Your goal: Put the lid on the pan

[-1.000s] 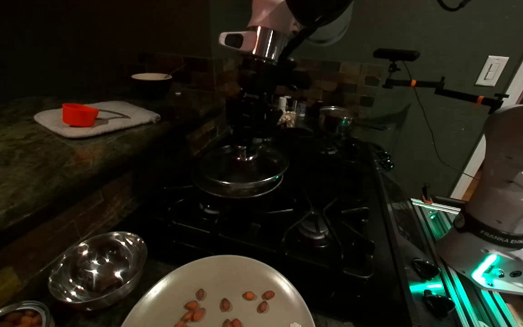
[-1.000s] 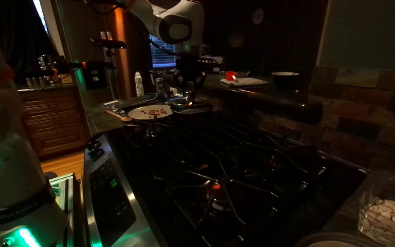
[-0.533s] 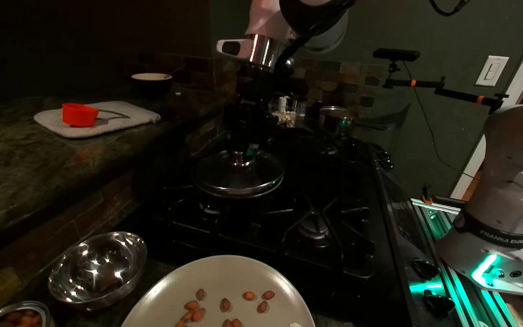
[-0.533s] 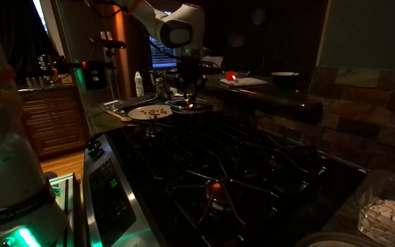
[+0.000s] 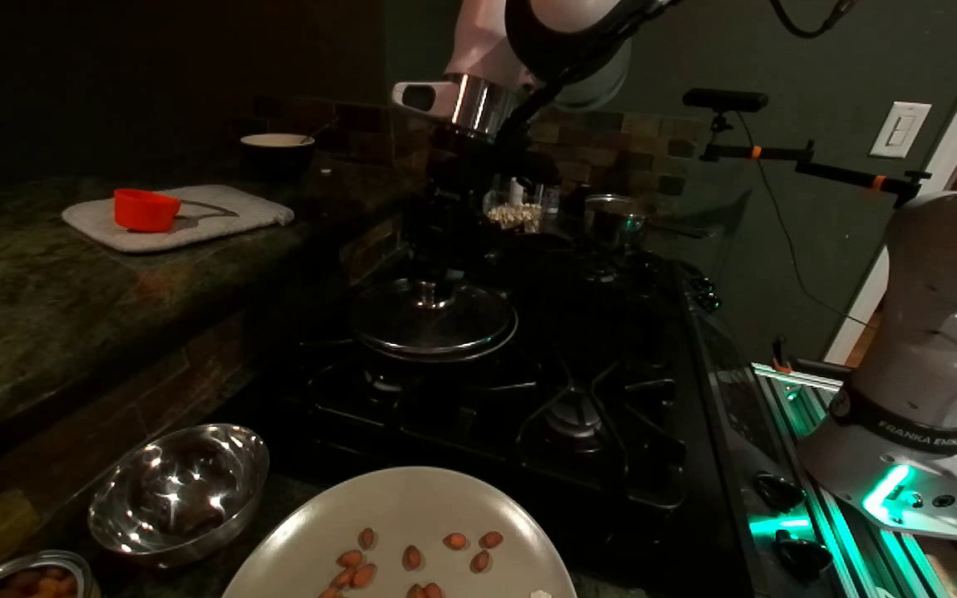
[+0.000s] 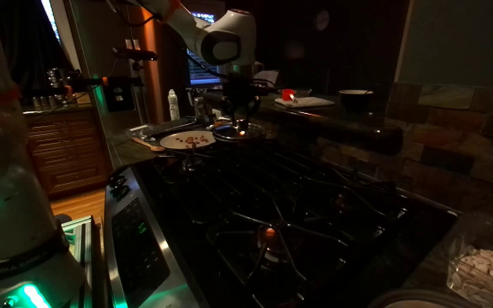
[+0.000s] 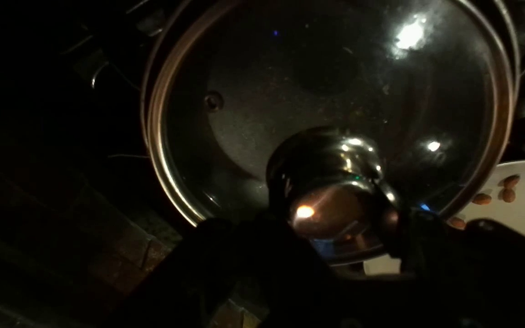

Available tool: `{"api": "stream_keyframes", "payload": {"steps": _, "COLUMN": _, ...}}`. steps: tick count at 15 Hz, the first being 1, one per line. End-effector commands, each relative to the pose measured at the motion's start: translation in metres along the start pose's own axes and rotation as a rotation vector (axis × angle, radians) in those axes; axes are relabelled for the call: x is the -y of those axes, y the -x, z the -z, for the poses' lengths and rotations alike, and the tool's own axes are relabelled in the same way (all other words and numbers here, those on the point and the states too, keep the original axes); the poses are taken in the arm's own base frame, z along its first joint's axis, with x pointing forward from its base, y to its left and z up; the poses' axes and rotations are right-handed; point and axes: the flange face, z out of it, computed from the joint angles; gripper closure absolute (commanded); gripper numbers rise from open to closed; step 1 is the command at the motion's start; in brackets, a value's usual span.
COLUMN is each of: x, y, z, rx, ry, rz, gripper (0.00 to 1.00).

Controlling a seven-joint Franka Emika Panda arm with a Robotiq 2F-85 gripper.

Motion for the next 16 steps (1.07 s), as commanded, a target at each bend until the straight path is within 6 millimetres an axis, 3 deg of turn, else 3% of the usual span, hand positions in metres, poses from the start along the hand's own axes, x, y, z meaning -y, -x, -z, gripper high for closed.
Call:
{"api": "stream_keyframes", "payload": {"steps": 1, "x": 0.003, "y": 0.002, "z": -0.001, "rx": 0.007, "ry": 0.014, "rz": -0.003, "gripper": 0.77}}
{"api": "stream_keyframes", "payload": {"steps": 9, "x": 0.004, "y": 0.006, "z": -0.004, "rx": 0.046, "ry": 0.017, "rz": 0.023, "gripper": 0.77}}
{"api": "stream_keyframes", "payload": {"steps": 10, "x": 0.004, "y": 0.005, "z": -0.004, "rx": 0.045, "ry": 0.011, "rz": 0.024, "gripper": 0.27}}
{"api": "stream_keyframes", "payload": {"steps": 12, "x": 0.008, "y": -0.003, "z": 0.002, "rx": 0.038, "ry": 0.009, "rz": 0.031, "gripper": 0.19}}
{"api": "stream_keyframes", "payload": {"steps": 14, "x": 0.018, "y": -0.022, "z": 0.020, "rx": 0.010, "ry": 0.001, "rz": 0.049, "gripper": 0.04}}
{"api": "stream_keyframes", "payload": {"steps": 16, "x": 0.039, "y": -0.045, "z": 0.045, "rx": 0.019, "ry": -0.031, "rz": 0.038, "gripper": 0.00}}
